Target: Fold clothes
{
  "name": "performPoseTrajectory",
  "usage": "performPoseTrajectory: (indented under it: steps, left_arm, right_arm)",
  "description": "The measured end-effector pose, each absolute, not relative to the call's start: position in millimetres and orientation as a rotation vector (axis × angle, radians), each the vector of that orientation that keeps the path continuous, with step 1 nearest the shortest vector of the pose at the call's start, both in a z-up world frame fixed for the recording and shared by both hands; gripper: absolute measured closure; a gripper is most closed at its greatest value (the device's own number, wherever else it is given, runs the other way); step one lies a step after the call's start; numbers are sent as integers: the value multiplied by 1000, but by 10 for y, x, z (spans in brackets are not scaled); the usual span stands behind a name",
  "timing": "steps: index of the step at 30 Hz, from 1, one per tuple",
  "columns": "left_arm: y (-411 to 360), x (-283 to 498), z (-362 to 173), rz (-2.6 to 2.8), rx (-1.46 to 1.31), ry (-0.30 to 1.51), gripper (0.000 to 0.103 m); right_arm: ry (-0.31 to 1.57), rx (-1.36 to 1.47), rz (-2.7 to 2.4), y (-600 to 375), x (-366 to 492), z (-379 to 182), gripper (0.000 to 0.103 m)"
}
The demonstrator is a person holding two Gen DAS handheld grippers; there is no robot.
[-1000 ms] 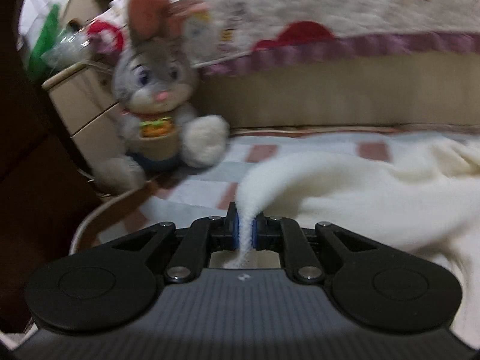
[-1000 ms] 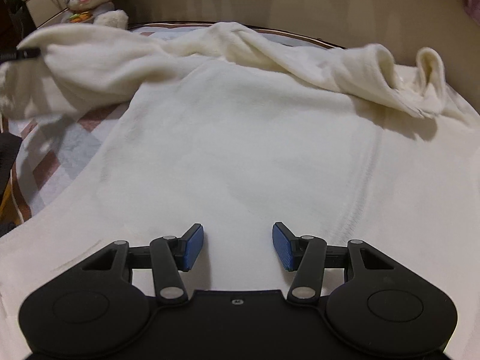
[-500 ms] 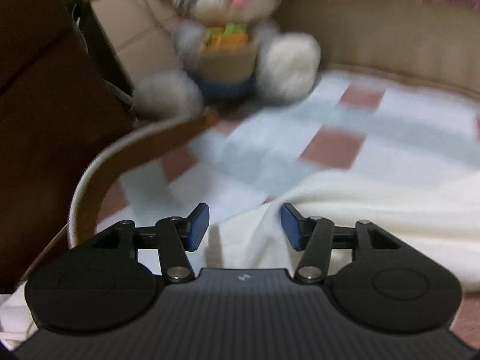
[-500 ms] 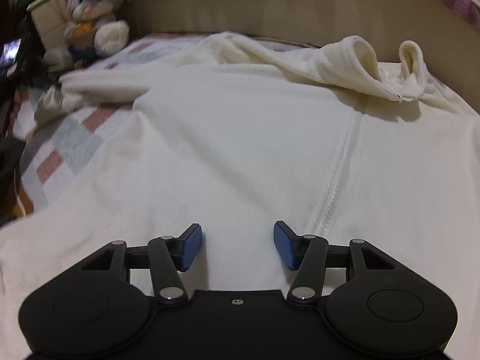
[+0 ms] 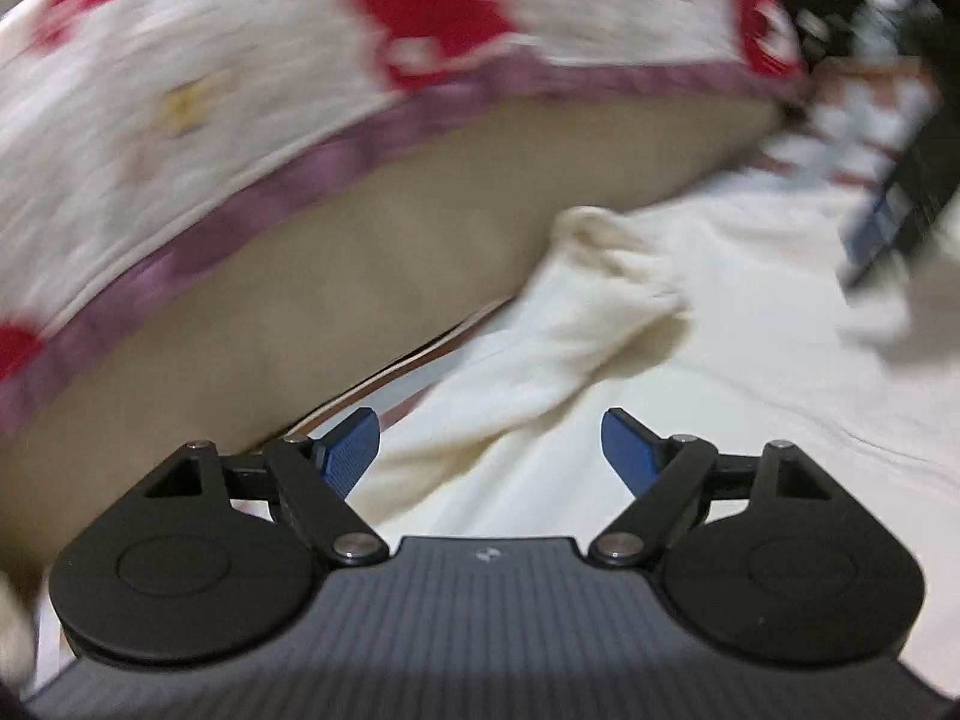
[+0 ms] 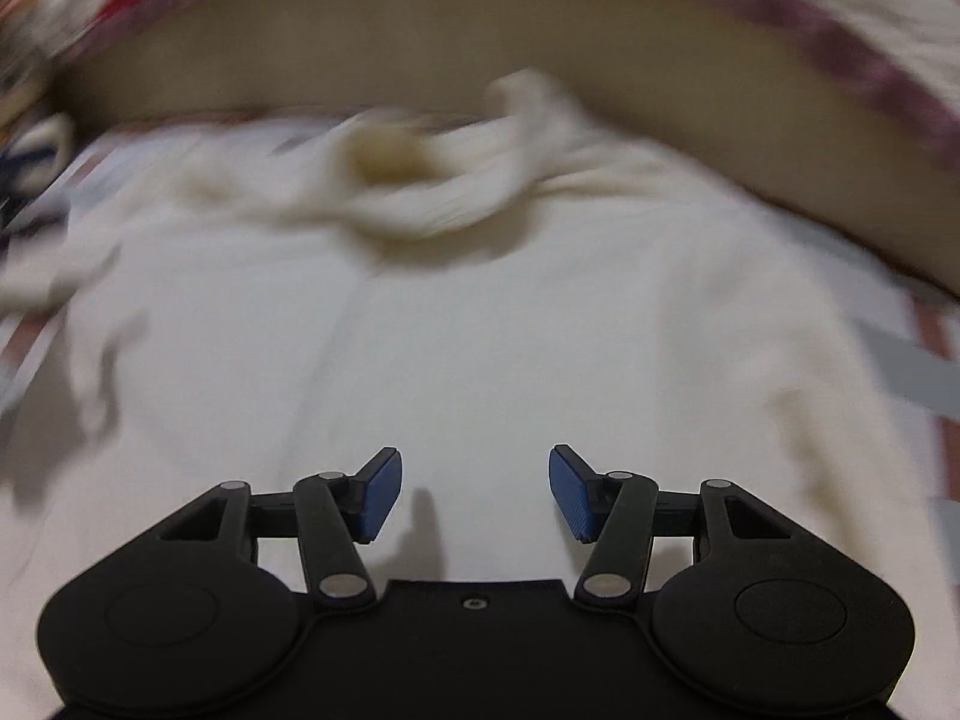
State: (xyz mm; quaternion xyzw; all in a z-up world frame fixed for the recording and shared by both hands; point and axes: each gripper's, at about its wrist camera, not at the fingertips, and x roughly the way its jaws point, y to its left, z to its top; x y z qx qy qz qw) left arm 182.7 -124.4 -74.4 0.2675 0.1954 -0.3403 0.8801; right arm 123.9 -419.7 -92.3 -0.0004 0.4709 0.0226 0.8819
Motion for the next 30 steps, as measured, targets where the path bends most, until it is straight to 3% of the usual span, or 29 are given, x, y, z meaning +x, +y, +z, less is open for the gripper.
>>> performPoseTrajectory:
  steps: [5, 13, 14, 15, 16, 17, 21, 24, 25, 28, 30]
  left_arm:
    - [-1777, 2324, -764, -781, 549, 428, 22]
    - [-2199, 3188, -1055, -906, 397, 622, 17]
    - [-2239, 3262, -1097, -908, 387, 639, 34]
    - [-2267, 3339, -1125, -911, 372, 665, 60]
    - [-2282, 3420, -1133, -901, 359, 696, 92]
    - [-2267, 3486, -1097, -864, 342, 684, 93]
    - [-2006, 3817, -750, -642, 210, 518, 93]
    - [-1761, 4146, -710, -500, 15, 553, 92]
    - [-1757, 4200, -780, -456, 1, 571, 85]
    - [-1824, 4231, -1012, -354, 23, 607, 44]
    - [-1831, 4128, -1057, -361, 25, 606, 44]
  right_arm:
    - [974, -81, -63, -4777, 1096, -704, 43]
    - [973, 114, -114, -5612, 1076, -966, 43]
    - [963, 151, -118, -5664, 1110, -996, 43]
    - [958, 173, -117, -5712, 1160, -1014, 43]
    - [961, 176, -116, -5729, 1204, -1025, 43]
    - [964, 175, -116, -5740, 1245, -1034, 43]
    - [1003, 111, -80, -5685, 1271, -1017, 43]
    - [1033, 71, -53, -5686, 1161, -1020, 43]
    - [1046, 63, -51, -5688, 1124, -1041, 43]
    - [1088, 39, -61, -5677, 1022, -1143, 43]
    - [1117, 25, -79, -5677, 974, -1231, 43]
